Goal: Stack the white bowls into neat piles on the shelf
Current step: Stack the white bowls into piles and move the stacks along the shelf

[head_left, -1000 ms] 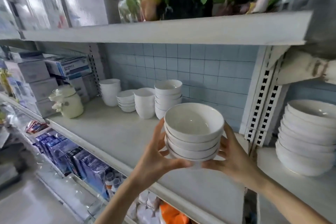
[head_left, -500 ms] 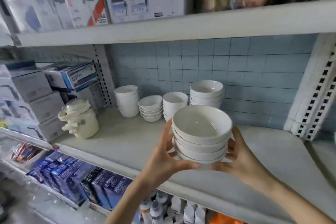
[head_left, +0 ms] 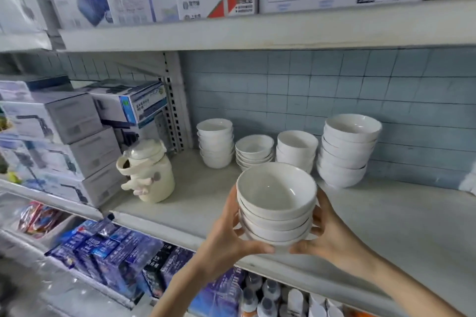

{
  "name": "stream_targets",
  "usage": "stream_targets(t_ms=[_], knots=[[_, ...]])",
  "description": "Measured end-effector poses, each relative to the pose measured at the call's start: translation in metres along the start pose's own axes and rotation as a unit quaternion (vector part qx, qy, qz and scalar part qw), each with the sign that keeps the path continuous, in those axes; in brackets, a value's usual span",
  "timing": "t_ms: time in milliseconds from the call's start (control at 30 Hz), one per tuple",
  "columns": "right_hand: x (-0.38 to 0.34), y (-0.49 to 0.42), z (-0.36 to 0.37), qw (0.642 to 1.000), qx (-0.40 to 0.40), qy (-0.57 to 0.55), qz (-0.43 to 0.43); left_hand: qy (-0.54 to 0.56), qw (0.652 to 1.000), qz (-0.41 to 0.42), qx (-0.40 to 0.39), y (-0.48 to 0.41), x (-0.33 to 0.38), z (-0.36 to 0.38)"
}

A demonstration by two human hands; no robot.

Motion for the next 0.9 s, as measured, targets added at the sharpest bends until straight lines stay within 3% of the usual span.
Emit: stream_targets(t_ms=[600, 900], knots=[[0.030, -0.179, 0.100, 0.994, -0.079, 0.069, 0.010, -0.010, 0.997, -0.042, 0.064, -0.123, -0.099, -0.103], [0.033, -0.198, 0.109, 0.993, -0.074, 0.084, 0.023, -0.015, 0.998, -0.050, 0.019, -0.143, -0.114, -0.112]])
Point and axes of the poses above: each hand's wrist, its own y-axis away from the middle knuckle, its own z-axis out of the palm, x = y × z, the point moved 2 cm from there along -y, towards the middle knuckle, and after that the axes turned 13 degrees about x, right-handed, at the moved point
